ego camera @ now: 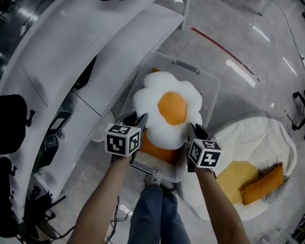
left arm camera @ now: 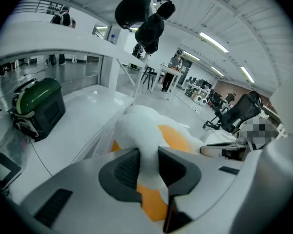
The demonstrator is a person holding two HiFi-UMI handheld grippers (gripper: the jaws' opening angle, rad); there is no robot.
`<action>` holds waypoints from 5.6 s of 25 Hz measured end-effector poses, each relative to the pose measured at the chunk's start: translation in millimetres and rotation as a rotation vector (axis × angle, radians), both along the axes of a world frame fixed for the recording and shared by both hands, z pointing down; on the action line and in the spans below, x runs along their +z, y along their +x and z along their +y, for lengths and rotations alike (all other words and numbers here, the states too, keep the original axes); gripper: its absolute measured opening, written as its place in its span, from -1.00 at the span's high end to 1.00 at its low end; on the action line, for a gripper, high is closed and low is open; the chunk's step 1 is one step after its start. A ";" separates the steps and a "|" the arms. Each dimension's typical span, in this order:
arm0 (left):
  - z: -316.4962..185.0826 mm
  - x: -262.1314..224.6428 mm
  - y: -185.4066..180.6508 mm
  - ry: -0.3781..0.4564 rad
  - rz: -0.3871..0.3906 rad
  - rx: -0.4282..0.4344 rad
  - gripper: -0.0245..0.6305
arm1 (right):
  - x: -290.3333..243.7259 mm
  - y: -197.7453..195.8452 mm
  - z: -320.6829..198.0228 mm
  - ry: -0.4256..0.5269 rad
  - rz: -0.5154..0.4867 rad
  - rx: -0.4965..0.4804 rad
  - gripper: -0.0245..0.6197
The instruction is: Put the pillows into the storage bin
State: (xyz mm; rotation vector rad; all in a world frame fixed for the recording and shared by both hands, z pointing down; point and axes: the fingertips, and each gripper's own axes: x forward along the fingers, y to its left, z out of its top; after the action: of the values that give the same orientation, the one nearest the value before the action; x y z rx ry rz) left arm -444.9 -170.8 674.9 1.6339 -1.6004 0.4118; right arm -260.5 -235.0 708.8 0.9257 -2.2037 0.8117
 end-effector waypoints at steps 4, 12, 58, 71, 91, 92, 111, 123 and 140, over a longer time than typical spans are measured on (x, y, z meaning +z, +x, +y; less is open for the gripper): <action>11.9 34.5 -9.6 -0.026 0.001 0.004 0.61 | 27.4 -12.1 8.0 -0.013 0.039 -0.036 0.74; 41.3 100.4 -22.2 -0.219 -0.060 0.029 0.16 | 63.0 -6.0 13.4 -0.081 0.060 -0.024 0.41; 15.6 -83.1 654.6 0.063 0.127 1.150 0.15 | -90.9 609.9 208.8 0.051 -0.011 1.166 0.16; 13.1 -62.6 727.3 0.040 0.142 1.239 0.14 | -71.0 679.8 216.8 0.055 0.034 1.230 0.16; 28.0 130.7 869.1 -0.023 0.181 1.253 -0.03 | 108.7 785.1 177.1 0.038 0.001 1.004 -0.09; 29.6 140.1 873.6 -0.027 0.178 1.260 -0.03 | 117.9 786.7 176.2 0.029 -0.008 0.995 -0.10; 39.6 141.7 891.4 -0.003 0.276 1.230 0.40 | 108.4 764.8 164.0 0.077 -0.243 0.988 0.33; 16.6 -45.4 784.4 0.100 0.249 1.147 0.40 | -76.5 663.7 138.3 0.152 -0.265 0.910 0.34; -61.9 -139.8 422.9 0.195 0.144 0.682 0.40 | -165.0 322.9 26.6 0.141 -0.367 0.468 0.33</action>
State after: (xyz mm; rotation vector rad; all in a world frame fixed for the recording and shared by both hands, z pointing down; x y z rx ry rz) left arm -22.0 -232.7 535.1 2.2914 -0.9646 0.4753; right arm 62.4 -208.4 543.8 1.4988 -2.4103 1.1225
